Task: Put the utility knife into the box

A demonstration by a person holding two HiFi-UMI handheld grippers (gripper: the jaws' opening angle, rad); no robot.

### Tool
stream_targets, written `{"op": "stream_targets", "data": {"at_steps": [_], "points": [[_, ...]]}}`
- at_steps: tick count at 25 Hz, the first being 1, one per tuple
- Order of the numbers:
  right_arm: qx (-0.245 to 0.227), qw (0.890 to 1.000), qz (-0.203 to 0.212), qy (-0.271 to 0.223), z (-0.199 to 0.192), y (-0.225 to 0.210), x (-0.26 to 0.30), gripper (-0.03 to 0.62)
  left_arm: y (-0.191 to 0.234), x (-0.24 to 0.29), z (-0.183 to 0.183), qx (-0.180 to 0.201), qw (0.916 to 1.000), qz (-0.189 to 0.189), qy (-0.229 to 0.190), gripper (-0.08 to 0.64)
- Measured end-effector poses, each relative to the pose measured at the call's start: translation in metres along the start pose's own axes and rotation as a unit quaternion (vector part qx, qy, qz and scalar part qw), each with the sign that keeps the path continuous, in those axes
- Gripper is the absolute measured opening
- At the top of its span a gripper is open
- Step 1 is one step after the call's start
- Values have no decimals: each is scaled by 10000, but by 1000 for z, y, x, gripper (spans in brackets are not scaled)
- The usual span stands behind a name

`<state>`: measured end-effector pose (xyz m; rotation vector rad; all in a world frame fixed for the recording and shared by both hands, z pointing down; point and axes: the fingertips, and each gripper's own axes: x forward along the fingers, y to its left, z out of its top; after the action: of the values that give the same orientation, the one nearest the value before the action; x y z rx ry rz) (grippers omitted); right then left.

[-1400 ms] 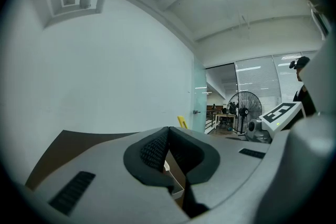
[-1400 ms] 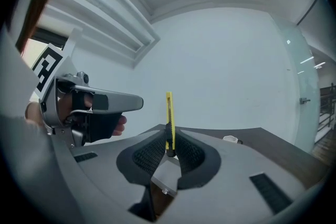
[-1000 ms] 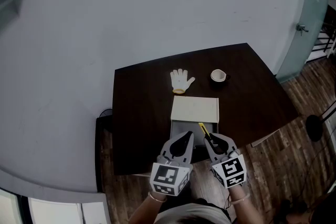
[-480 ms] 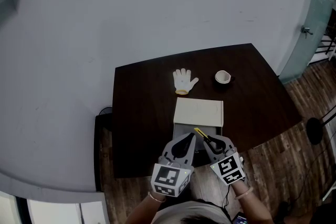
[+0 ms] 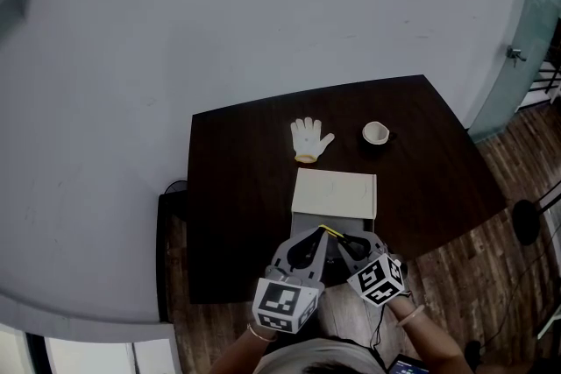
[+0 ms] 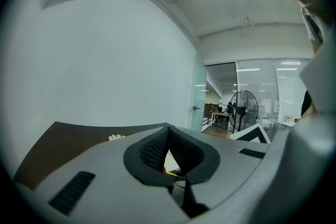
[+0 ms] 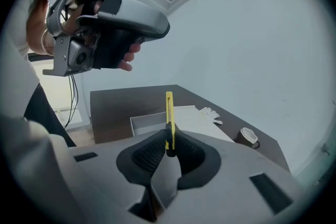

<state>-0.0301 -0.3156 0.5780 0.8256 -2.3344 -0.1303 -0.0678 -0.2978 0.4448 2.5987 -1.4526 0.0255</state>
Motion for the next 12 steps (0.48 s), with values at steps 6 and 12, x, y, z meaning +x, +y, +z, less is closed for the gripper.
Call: {"op": "stream_targets", "data": {"at_steps": [6, 12], "points": [[-238, 9990, 199, 334, -18, 2, 22, 61, 9, 7, -3, -28, 10000, 30, 27, 18], [-300, 9972, 390, 556, -30, 1, 43, 61, 18, 12, -3, -71, 9999, 78, 40, 18]]}}
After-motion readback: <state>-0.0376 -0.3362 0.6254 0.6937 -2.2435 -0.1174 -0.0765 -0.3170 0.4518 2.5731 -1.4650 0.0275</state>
